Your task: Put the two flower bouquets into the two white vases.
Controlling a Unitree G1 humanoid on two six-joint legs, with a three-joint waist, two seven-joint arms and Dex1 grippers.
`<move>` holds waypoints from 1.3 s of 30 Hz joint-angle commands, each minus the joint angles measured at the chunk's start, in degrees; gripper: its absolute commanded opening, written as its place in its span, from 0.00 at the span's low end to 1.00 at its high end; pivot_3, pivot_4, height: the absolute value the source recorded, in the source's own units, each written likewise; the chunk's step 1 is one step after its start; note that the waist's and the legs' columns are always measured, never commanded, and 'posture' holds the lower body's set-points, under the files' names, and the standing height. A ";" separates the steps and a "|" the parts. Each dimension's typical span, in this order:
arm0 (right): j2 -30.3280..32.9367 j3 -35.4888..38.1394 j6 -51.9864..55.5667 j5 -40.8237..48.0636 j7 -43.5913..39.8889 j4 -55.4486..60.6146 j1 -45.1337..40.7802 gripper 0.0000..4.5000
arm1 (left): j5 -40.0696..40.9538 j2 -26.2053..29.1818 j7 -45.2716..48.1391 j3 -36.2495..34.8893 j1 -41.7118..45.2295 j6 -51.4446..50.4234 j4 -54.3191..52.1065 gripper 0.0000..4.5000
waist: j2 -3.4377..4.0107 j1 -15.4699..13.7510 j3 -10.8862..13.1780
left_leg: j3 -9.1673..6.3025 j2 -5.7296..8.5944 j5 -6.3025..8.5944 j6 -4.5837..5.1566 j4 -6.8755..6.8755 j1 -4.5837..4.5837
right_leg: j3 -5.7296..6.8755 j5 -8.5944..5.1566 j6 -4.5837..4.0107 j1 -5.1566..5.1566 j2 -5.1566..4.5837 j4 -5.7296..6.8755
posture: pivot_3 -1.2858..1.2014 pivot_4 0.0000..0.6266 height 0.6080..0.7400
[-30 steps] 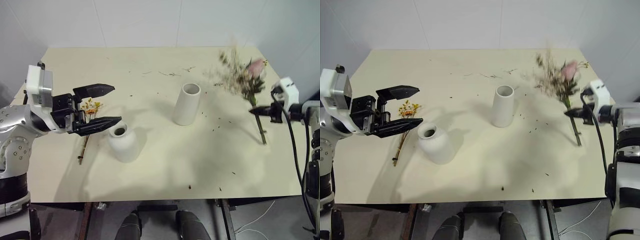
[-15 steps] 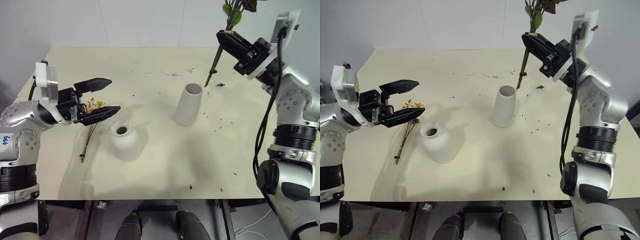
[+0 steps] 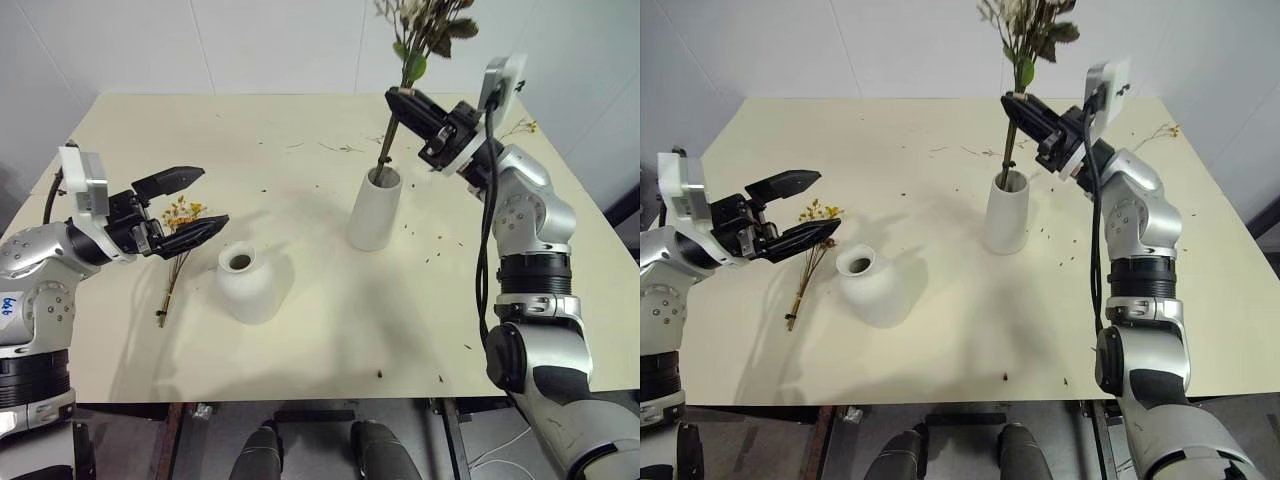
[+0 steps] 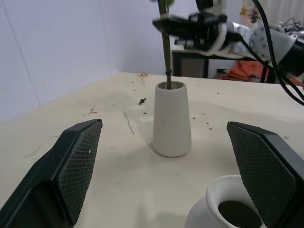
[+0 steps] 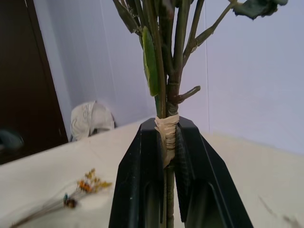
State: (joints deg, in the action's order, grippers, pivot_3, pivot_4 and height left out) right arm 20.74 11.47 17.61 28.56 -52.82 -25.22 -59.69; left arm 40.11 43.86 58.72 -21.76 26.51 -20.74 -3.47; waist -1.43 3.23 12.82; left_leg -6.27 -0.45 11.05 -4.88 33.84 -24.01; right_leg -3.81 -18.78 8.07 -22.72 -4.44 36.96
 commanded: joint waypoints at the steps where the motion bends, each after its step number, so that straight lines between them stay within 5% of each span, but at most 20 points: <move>1: -0.36 -0.57 -3.66 -0.52 -1.43 1.31 0.95 0.00 | 1.09 0.98 -1.37 -3.03 -1.29 0.25 -2.96 1.00 | 0.00 -0.01 0.00 | 0.00 0.00 0.00 0.00 0.00 0.00 | 0.00 0.00 0.00 0.00 0.00 0.00 | 0.52 0.24 1.00; 4: -0.43 -2.04 -5.19 -1.36 -2.87 1.89 2.42 0.00 | 1.05 1.13 -2.28 -3.98 -2.08 0.28 -3.39 1.00 | 0.00 0.09 0.00 | 0.00 -0.01 0.00 0.00 0.00 0.01 | 0.00 0.00 0.00 0.00 0.01 0.02 | 0.52 0.24 1.00; 17: 2.72 -0.83 -8.85 -2.03 -3.62 1.16 3.93 0.98 | -4.40 6.01 -11.25 -9.21 -10.01 -2.95 -4.31 1.00 | -0.01 -0.01 0.00 | 0.00 -0.02 0.00 0.00 0.00 0.02 | -0.01 -0.01 -0.02 0.01 0.02 0.02 | 0.52 0.24 1.00; 26: 12.87 -1.63 -2.81 -0.65 -9.51 9.40 7.87 0.99 | -10.91 11.37 -19.97 -5.47 -9.76 -15.23 1.28 1.00 | -0.01 -0.22 0.00 | 0.00 -0.02 0.00 0.00 -0.02 0.02 | 0.00 -0.01 -0.03 0.01 0.01 -0.02 | 0.52 0.24 1.00; 34: 30.53 -0.29 7.13 5.54 -23.28 26.67 20.17 0.99 | -12.01 13.90 -25.51 5.82 -1.94 -37.68 -0.14 1.00 | -0.01 -0.87 0.00 | -0.01 -0.05 0.03 0.04 -0.03 -0.02 | 0.02 -0.02 -0.03 0.02 0.07 -0.08 | 0.52 0.24 1.00; 39: 30.73 0.80 9.66 9.81 -21.83 35.60 24.39 0.99 | -13.81 13.94 -25.57 11.18 2.05 -42.94 2.30 1.00 | -0.01 0.01 0.00 | 0.05 -0.06 0.03 0.03 -0.02 0.08 | -0.04 -0.01 -0.05 0.05 0.08 -0.02 | 0.52 0.24 1.00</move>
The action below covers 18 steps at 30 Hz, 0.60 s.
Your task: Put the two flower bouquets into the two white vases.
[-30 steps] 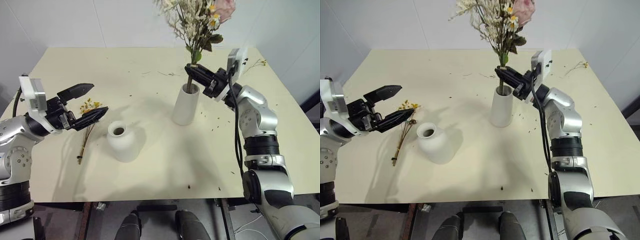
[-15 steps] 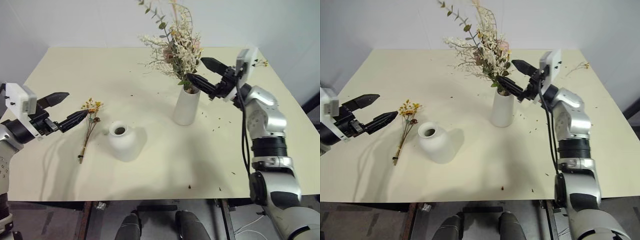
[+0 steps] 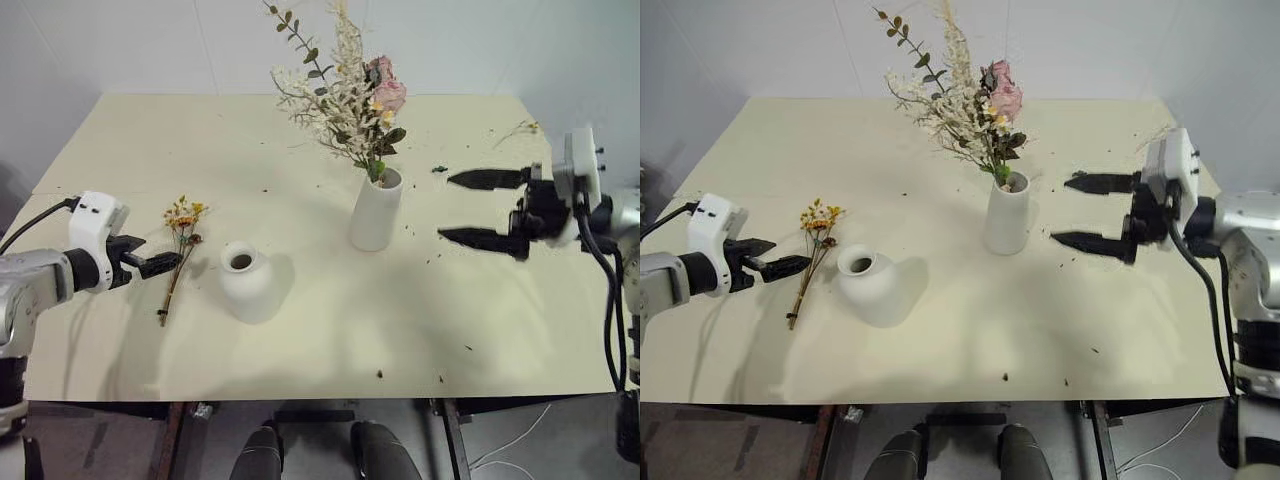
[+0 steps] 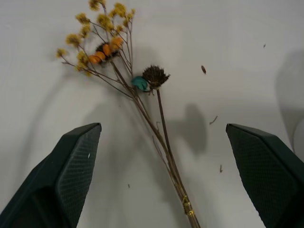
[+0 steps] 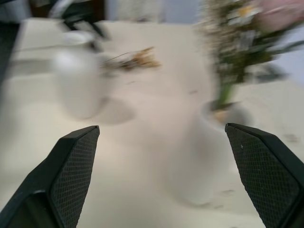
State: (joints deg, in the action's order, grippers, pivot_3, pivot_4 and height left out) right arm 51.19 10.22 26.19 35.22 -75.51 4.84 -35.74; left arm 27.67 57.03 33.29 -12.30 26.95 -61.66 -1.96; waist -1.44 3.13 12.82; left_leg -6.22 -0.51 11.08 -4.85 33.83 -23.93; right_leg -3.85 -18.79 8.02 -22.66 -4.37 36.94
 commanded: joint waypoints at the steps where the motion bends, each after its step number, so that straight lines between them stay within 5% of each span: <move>1: -0.10 2.19 1.05 3.72 1.19 6.70 1.14 0.99 | -1.65 0.29 -0.41 2.83 2.35 -3.00 1.13 1.00 | 0.00 0.08 0.00 | 0.01 -0.01 0.00 0.00 0.00 0.01 | -0.01 0.00 -0.01 0.00 0.00 0.02 | 0.52 0.24 1.00; 13: -4.14 0.34 -2.20 6.81 1.40 13.12 3.03 0.99 | -3.96 -4.34 -2.27 7.75 5.27 -8.13 6.67 1.00 | -0.04 -0.69 -0.02 | -0.01 0.01 -0.01 -0.02 0.06 0.00 | 0.01 0.01 0.00 0.04 -0.01 0.00 | 0.52 0.24 1.00; 18: -6.08 1.87 -2.65 8.70 3.15 11.47 2.60 1.00 | -3.82 -3.18 -0.10 7.66 3.76 -8.09 6.48 0.77 | -0.04 -1.25 -0.03 | -0.01 0.02 -0.01 -0.02 0.07 0.07 | 0.01 0.02 0.00 0.10 -0.02 0.00 | 0.52 0.24 1.00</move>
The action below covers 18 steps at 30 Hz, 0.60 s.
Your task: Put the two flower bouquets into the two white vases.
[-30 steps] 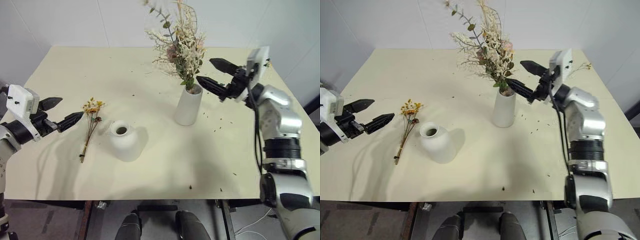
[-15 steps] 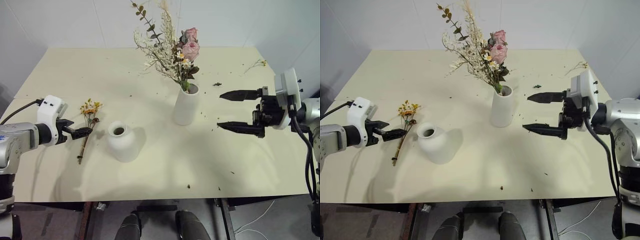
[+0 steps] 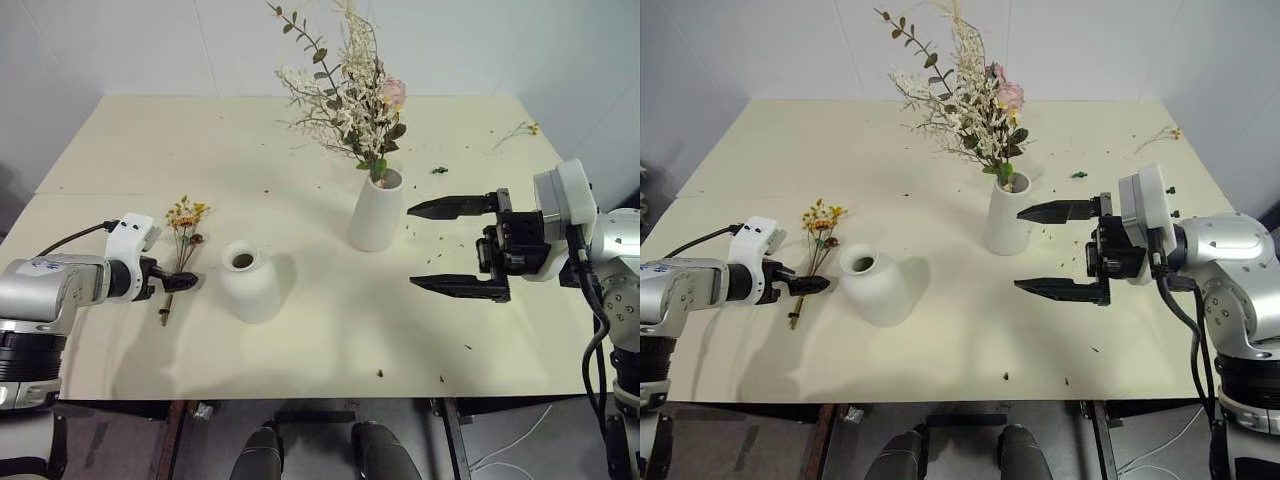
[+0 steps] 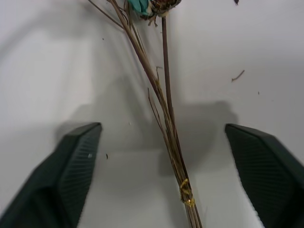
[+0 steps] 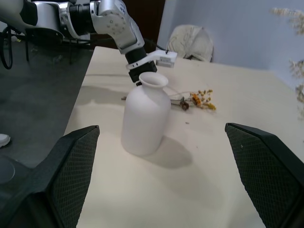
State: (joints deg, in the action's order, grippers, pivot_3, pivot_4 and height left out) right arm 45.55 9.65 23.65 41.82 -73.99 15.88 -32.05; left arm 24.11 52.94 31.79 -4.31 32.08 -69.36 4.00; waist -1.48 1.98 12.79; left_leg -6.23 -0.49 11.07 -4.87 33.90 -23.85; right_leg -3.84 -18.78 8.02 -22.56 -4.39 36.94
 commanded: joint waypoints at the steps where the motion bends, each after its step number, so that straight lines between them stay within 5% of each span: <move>1: -0.68 2.41 -0.25 2.28 1.74 0.40 -0.91 1.00 | -0.48 1.28 1.64 -0.64 -1.69 -0.17 0.79 0.67 | 0.00 -0.18 0.00 | 0.00 0.00 0.00 0.00 0.00 0.00 | 0.00 0.00 0.00 0.00 0.00 -0.01 | 0.52 0.24 1.00; 11: -2.28 1.07 -1.21 2.20 2.42 0.54 0.32 1.00 | -0.94 1.57 1.76 -2.84 -2.73 0.87 0.87 0.00 | 0.00 -0.31 0.00 | 0.00 -0.01 0.00 0.00 -0.01 0.01 | 0.00 0.00 -0.01 0.01 -0.01 -0.01 | 0.52 0.24 1.00; 15: -2.81 0.90 -1.64 1.52 2.81 -0.88 -0.39 1.00 | -1.16 0.64 1.47 -5.53 -2.97 4.96 1.18 0.00 | 0.00 -0.26 0.00 | 0.00 -0.01 0.00 0.00 -0.01 0.02 | 0.00 0.00 -0.01 0.00 0.00 0.01 | 0.52 0.24 1.00; 18: -3.47 0.27 -1.89 0.58 3.77 -1.95 -0.90 1.00 | 1.13 -5.00 1.05 -13.78 -1.21 19.40 1.88 0.00 | -0.01 -0.40 0.00 | -0.01 -0.02 0.00 0.00 0.00 0.01 | 0.01 0.00 -0.02 0.00 0.00 0.00 | 0.52 0.24 1.00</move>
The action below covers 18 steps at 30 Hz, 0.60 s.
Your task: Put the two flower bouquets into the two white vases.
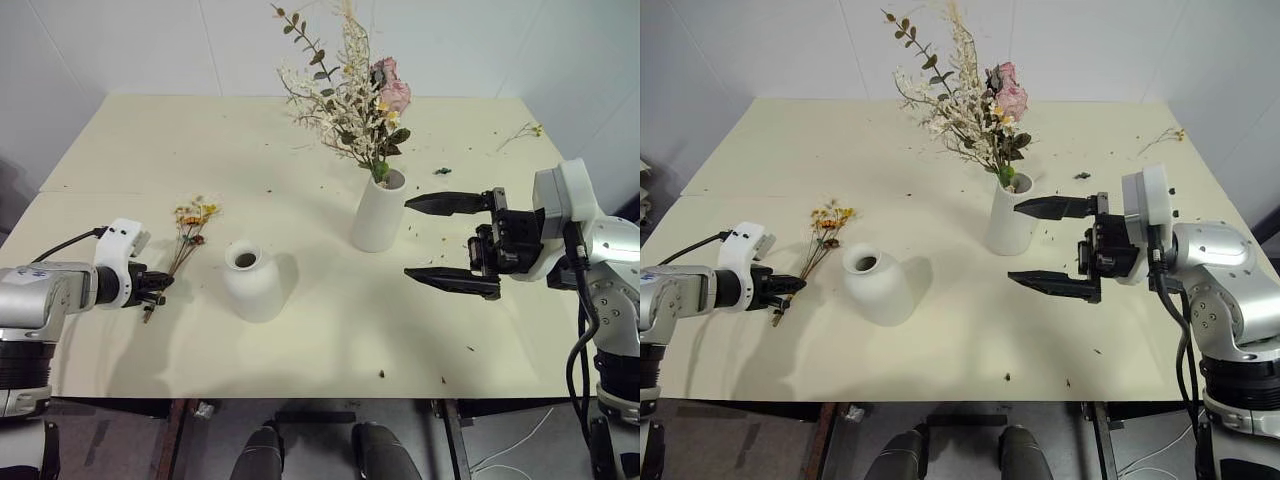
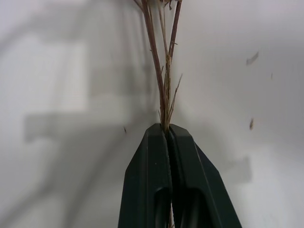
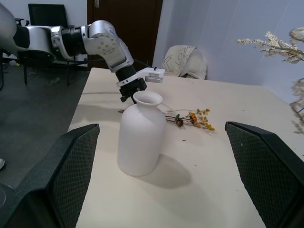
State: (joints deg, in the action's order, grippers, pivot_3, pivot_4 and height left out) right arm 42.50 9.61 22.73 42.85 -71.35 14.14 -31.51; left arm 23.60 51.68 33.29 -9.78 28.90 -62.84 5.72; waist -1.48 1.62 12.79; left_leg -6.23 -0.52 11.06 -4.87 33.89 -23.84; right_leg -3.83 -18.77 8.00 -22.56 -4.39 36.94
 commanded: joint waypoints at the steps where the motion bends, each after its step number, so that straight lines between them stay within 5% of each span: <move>1: -0.59 0.11 -1.08 -0.72 1.35 -0.46 -1.54 1.00 | 2.51 -5.70 -0.58 -10.86 2.69 16.99 0.27 0.00 | 0.00 -0.10 0.00 | 0.00 -0.01 -0.01 -0.01 0.00 -0.01 | 0.01 0.01 -0.01 0.00 0.00 -0.01 | 0.52 0.24 1.00; 8: -1.33 -0.87 -2.28 -2.53 1.53 -2.50 -1.94 1.00 | 17.39 -18.26 1.60 -24.66 8.65 31.43 -6.77 0.00 | -0.15 -0.29 -0.08 | -0.05 0.00 -0.01 -0.03 0.18 -0.22 | 0.14 0.14 0.06 0.00 -0.05 -0.19 | 0.52 0.24 1.00; 12: -1.90 -0.89 -2.75 -3.31 2.20 -4.07 -2.82 1.00 | 29.39 -23.10 1.36 -24.66 7.63 27.53 -16.22 0.00 | -0.16 -0.12 -0.08 | -0.04 0.00 -0.01 -0.03 0.18 -0.21 | 0.13 0.15 0.08 0.00 -0.05 -0.16 | 0.52 0.24 1.00; 18: -2.76 -0.78 -3.20 -3.98 3.28 -4.57 -2.80 1.00 | 34.28 -25.15 0.96 -21.51 2.07 26.93 -21.72 0.00 | -0.15 0.04 -0.08 | -0.03 -0.04 -0.02 -0.03 0.24 -0.06 | 0.05 0.17 0.05 0.06 0.05 -0.01 | 0.52 0.24 1.00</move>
State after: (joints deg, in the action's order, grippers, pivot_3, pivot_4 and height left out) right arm 39.93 7.70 20.65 38.48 -68.62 8.80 -33.50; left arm 55.45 26.72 34.62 -31.43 31.03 -36.40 -13.08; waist -1.64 1.66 12.71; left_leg -6.26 -0.55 11.04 -4.90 34.15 -23.90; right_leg -3.78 -18.59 8.04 -22.49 -4.34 36.94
